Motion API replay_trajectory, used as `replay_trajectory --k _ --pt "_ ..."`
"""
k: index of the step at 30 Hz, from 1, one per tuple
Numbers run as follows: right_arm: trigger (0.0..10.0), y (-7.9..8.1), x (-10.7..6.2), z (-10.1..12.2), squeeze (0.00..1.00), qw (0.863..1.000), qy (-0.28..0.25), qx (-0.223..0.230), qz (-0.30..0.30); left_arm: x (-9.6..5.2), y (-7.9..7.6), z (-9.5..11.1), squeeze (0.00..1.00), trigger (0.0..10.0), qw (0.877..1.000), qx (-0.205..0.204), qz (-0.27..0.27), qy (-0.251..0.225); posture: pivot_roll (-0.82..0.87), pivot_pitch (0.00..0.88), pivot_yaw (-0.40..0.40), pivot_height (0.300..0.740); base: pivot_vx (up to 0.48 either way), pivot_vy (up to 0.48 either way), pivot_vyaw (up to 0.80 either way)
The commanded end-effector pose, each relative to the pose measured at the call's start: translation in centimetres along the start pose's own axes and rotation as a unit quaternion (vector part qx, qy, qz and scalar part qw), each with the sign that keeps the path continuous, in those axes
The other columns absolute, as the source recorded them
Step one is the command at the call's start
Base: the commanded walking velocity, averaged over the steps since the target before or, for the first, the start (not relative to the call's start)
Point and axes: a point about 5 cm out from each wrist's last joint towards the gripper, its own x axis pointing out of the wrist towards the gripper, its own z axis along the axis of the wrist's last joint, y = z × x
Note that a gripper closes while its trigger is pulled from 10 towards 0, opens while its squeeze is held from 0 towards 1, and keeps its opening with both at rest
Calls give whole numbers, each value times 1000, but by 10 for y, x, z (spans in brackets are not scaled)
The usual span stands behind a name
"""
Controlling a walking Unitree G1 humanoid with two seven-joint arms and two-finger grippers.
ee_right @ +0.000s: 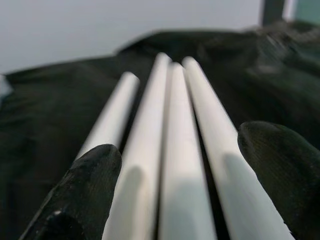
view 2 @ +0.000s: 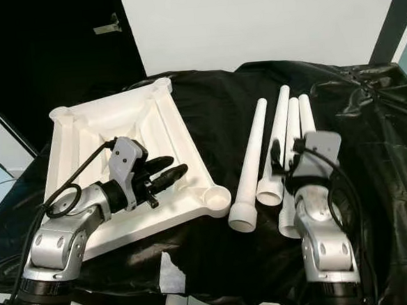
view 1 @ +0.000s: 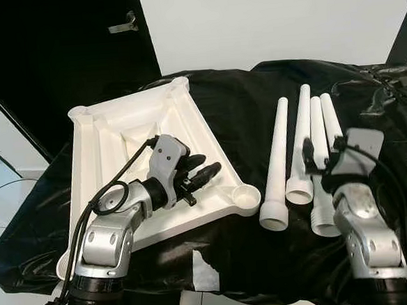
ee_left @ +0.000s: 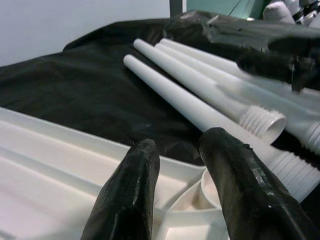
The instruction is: Building children table
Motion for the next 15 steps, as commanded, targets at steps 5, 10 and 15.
replay_trajectory --k 5,10,15 --pt "10000 -10 -11 -7 0 999 42 15 -29 0 2 5 0 10000 1000 2 25 -10 -74 0 90 740 0 0 0" --pt "10000 -20 -19 -11 0 997 66 9 -49 1 2 8 0 10000 999 3 28 -16 -83 0 88 740 0 0 0" --pt "10000 -26 -25 -13 0 993 99 24 -60 2 2 10 0 10000 999 2 29 -21 -87 0 88 740 0 0 0"
